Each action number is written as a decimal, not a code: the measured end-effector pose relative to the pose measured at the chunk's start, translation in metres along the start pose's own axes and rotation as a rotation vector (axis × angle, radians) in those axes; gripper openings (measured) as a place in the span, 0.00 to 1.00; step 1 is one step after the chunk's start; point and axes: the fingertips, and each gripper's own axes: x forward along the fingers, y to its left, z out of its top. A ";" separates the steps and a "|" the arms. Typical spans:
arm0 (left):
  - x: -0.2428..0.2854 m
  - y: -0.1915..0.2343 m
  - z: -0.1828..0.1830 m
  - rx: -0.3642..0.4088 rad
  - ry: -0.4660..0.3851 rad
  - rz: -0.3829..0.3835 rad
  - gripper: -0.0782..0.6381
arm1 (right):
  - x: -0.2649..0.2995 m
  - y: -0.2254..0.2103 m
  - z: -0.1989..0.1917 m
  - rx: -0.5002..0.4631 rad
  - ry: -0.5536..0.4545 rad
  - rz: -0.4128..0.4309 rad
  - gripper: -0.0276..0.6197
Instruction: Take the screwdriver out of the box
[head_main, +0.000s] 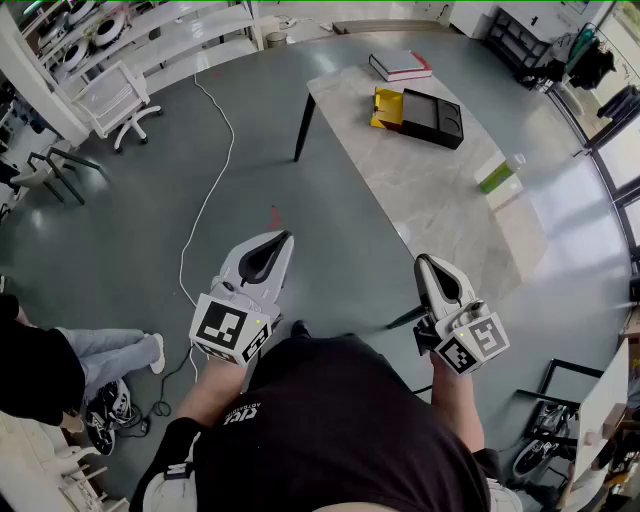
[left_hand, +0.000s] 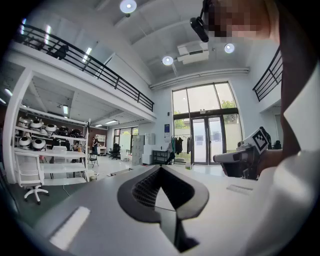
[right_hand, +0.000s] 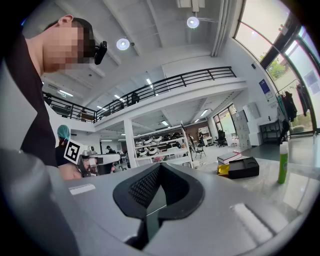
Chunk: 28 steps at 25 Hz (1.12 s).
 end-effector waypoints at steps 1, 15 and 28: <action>0.000 0.001 0.000 0.001 0.000 0.001 0.11 | 0.001 0.001 0.001 -0.001 -0.002 0.001 0.06; -0.008 0.026 -0.002 0.001 -0.005 0.004 0.11 | 0.024 0.011 0.001 -0.010 0.007 -0.016 0.06; -0.010 0.073 -0.023 0.007 0.022 -0.036 0.11 | 0.062 0.022 -0.016 -0.022 0.040 -0.082 0.06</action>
